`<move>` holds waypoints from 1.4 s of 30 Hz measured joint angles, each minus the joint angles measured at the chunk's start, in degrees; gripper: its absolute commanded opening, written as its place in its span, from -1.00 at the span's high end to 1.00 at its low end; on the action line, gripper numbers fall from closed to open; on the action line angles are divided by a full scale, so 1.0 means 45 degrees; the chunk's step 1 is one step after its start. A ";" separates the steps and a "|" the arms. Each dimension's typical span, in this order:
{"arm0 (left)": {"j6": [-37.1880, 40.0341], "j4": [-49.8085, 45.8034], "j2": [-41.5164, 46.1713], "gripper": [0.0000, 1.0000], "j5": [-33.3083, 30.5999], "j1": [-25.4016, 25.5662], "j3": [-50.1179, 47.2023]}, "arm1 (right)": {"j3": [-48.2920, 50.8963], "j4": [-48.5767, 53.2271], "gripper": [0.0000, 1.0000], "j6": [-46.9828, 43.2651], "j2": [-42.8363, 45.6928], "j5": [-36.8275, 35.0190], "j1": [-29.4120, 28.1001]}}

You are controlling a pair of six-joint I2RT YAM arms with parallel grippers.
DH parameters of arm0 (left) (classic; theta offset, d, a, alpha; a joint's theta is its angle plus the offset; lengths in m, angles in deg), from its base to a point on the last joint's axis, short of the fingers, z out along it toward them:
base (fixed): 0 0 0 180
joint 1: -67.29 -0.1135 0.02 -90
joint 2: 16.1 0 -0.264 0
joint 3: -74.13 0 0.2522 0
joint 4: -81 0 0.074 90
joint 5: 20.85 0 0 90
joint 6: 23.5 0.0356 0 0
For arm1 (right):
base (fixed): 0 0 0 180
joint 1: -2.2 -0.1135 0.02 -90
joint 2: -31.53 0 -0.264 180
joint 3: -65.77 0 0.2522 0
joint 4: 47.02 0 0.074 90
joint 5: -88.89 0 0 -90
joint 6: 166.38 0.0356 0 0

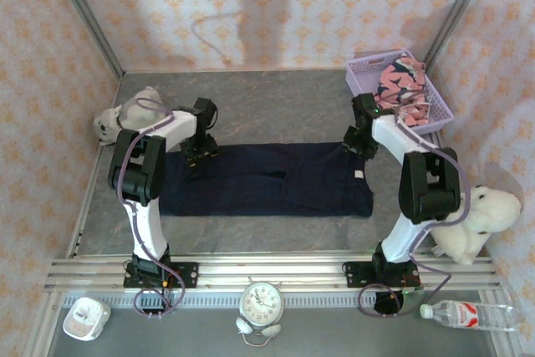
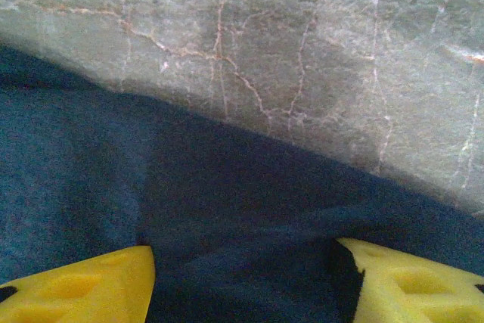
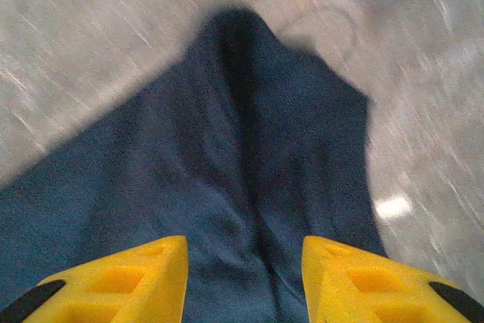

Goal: Fold and stack the mixed laundry pile

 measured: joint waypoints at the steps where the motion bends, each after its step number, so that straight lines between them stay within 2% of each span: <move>1: 0.0000 -0.0010 0.0000 -0.27 0.0000 -0.0005 0.0005 | -0.0369 -0.0243 0.13 -0.0044 -0.0355 -0.0015 0.0000; 9: -0.0005 -0.0097 -0.0053 -0.28 0.0029 -0.0005 0.0083 | -0.1404 -0.0573 0.32 -0.0078 -0.1933 -0.0578 0.0073; 13: -0.0005 -0.0097 -0.0053 -0.28 0.0029 -0.0005 0.0083 | -0.1248 -0.0704 0.88 0.0000 -0.1923 -0.0554 0.0423; 14: -0.0010 -0.0097 -0.0053 -0.28 0.0024 -0.0005 0.0083 | -0.1219 -0.0714 0.96 0.0063 -0.1923 -0.0525 0.0515; 18: -0.0029 -0.0102 -0.0068 -0.28 0.0024 -0.0005 0.0083 | -0.1171 -0.0505 1.00 0.0219 -0.1778 -0.0714 0.0641; 23: -0.0039 -0.0097 -0.0078 -0.28 0.0029 -0.0005 0.0083 | -0.0282 0.0058 0.99 0.0505 -0.0539 -0.1292 0.0641; 26: -0.0034 -0.0112 -0.0131 -0.27 0.0039 -0.0005 0.0146 | -0.0262 0.0277 0.90 0.0670 -0.0607 -0.1389 0.0641; 30: -0.0019 -0.0160 -0.0219 -0.28 0.0083 -0.0005 0.0359 | -0.0296 0.0311 0.67 0.0869 -0.1583 -0.1632 0.0641; 35: 0.0238 -0.0471 -0.0306 -0.30 0.0141 -0.0010 0.0709 | -0.0403 0.0199 0.11 0.0714 -0.1851 -0.2089 0.0622; 38: 0.0578 -0.0665 -0.0262 -0.30 0.0359 -0.0068 0.0899 | -0.0403 0.0374 -0.16 0.0418 -0.1525 -0.2079 0.0641; 42: 0.0971 -0.0903 0.0296 -0.29 0.0724 -0.0053 0.0928 | -0.0107 0.0748 -0.26 0.0044 0.0053 -0.1831 0.0461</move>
